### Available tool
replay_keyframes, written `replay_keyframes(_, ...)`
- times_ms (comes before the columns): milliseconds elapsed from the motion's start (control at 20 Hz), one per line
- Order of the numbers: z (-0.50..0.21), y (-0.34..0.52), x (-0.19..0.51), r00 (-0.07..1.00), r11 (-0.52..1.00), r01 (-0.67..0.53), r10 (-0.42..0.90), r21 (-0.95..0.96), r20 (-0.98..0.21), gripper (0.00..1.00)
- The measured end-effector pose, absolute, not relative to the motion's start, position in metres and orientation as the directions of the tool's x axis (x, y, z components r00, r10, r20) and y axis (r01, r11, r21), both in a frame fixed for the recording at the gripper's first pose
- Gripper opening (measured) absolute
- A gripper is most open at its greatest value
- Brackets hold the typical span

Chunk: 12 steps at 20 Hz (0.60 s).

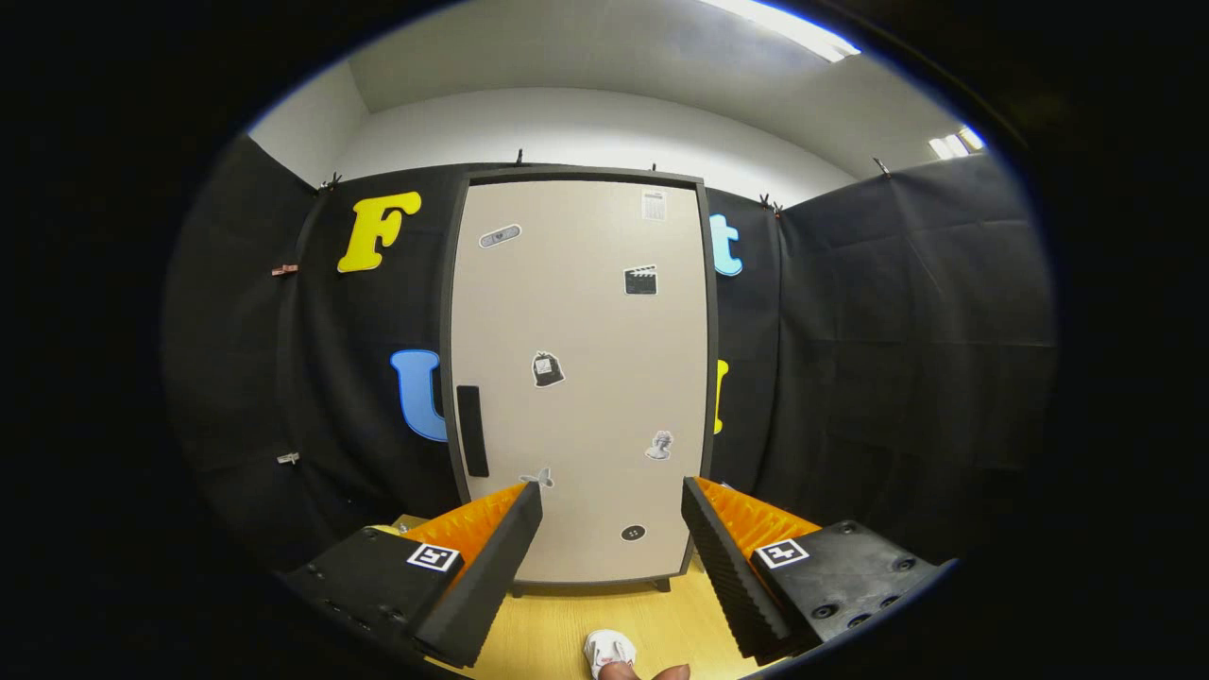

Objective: Open the shoe cabinet door, grab the shoes and put them into the shoe cabinet, then close the shoe cabinet door.

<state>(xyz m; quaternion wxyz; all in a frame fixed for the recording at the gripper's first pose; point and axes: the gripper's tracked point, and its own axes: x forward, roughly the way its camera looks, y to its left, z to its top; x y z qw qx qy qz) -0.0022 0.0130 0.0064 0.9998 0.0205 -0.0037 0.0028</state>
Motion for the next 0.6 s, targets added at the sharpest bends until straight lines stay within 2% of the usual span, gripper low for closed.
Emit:
replay_keyframes(350, 0.026, 0.072, 0.041, 0.995, 0.994, -0.090, 0.087, 0.065, 0.043, 0.97)
replay_keyframes(600, 0.009, 0.115, 0.094, 0.993, 0.991, -0.114, 0.114, 0.066, 0.008, 0.97)
